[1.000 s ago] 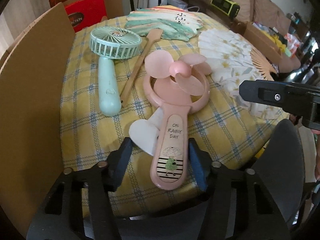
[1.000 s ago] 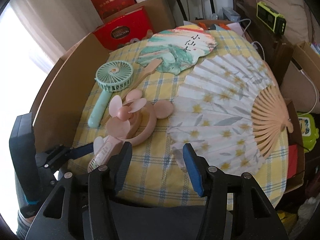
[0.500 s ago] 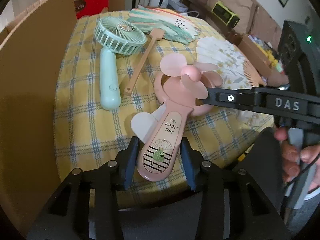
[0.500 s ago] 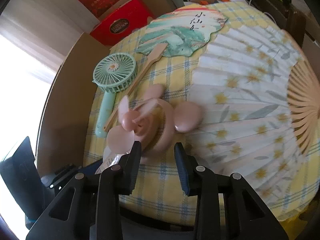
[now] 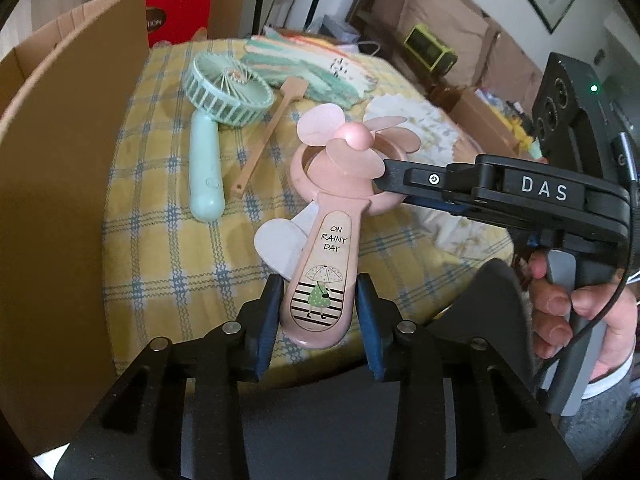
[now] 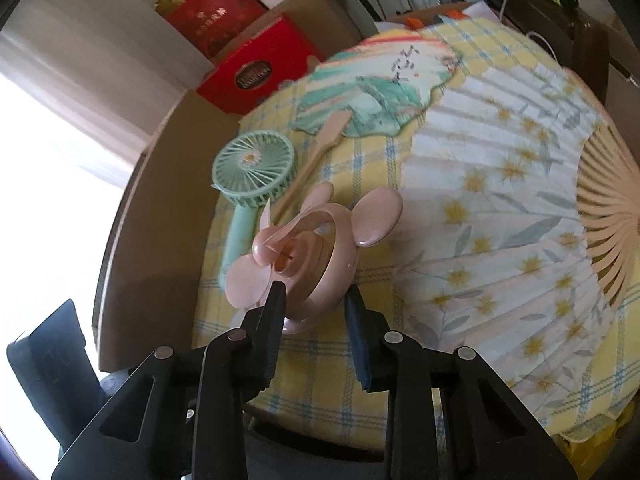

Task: Organize objects
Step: 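Lift the pink fan with the left gripper and carry it over the box, then lower the pink fan into the box and open the left gripper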

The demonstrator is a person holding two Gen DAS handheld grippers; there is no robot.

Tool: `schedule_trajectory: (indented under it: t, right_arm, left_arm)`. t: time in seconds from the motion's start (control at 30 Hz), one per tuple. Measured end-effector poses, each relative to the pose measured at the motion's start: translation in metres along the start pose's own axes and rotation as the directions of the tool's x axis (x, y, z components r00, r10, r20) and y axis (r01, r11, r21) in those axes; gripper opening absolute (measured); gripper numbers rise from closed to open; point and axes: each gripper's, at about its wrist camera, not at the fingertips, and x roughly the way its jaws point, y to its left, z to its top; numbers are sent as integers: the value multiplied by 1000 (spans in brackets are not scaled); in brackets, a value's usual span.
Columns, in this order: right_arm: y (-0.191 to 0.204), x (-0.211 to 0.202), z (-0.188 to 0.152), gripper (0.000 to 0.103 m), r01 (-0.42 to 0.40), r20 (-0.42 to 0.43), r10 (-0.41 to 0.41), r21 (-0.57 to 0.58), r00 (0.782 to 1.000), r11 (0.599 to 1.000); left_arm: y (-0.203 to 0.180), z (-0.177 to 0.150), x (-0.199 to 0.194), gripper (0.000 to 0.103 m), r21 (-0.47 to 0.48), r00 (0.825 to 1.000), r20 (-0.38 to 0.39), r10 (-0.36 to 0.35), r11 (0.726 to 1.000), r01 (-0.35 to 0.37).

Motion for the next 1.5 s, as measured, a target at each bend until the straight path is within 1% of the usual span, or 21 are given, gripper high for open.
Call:
schedule_trajectory:
  t: [0.23, 0.43, 0.6, 0.73, 0.87, 1.03, 1.23, 1.33, 1.43, 1.5]
  right_arm:
    - [27, -33, 10, 29, -30, 51, 33, -61, 998, 998]
    - [64, -58, 23, 29, -50, 97, 65, -144, 993, 988]
    - [102, -65, 34, 29, -59, 99, 82, -217, 992, 974]
    - [145, -59, 45, 29, -63, 92, 95, -297, 991, 953]
    - [194, -38, 50, 28, -86, 69, 119, -365, 990, 927]
    - [234, 5, 50, 27, -119, 7, 133, -398, 991, 909]
    - [258, 56, 46, 26, -140, -84, 115, -413, 990, 900]
    - [263, 81, 44, 27, -140, -129, 94, -412, 987, 900]
    - [265, 98, 40, 27, -123, -155, 61, -429, 986, 895]
    - [266, 107, 37, 27, -107, -169, 33, -448, 985, 887]
  left_arm:
    - [-8, 5, -42, 33, 25, 996, 88, -9, 1000, 7]
    - [-7, 12, -81, 33, 22, 984, 179, -4, 1000, 0]
    - [9, 19, -113, 33, -7, 971, 241, 6, 1000, -5]
    - [31, 20, -138, 33, -42, 959, 280, 36, 999, -25]
    - [66, 17, -155, 33, -99, 950, 300, 86, 993, -59]
    - [117, 10, -158, 33, -185, 952, 282, 118, 981, -67]
    - [162, 0, -149, 33, -253, 959, 240, 154, 963, -91]
    - [174, -6, -141, 33, -272, 963, 215, 165, 957, -103]
    - [182, -10, -130, 33, -287, 967, 190, 170, 952, -111]
    - [183, -13, -121, 33, -282, 967, 166, 191, 949, -139]
